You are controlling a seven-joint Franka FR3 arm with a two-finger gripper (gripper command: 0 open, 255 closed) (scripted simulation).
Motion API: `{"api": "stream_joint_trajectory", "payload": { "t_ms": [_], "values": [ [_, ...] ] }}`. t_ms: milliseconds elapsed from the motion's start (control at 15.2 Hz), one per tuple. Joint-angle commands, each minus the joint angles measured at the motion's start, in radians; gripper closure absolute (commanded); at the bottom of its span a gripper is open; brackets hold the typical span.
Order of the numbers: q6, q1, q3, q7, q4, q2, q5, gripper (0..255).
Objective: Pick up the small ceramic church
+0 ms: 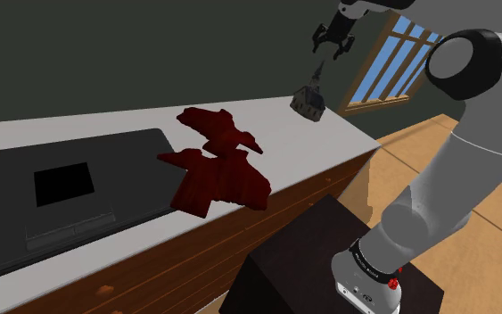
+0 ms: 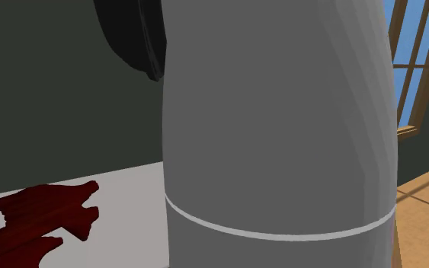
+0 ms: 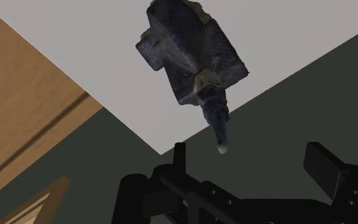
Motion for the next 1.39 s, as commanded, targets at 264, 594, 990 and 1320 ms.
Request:
{"api": "stream_joint_trajectory", "payload": {
  "t_ms": [264,594,990,1320],
  "values": [
    [0.057,-0.016,-0.012,0.009,-0.021,0.028,0.011,0],
    [0.109,-0.014,-0.011,0.012,-0.081,0.019,0.008,0],
    [0.108,-0.014,-0.012,0.011,-0.079,0.020,0.009,255],
    [0.095,-0.014,-0.011,0.011,-0.065,0.021,0.009,255]
  ]
}}
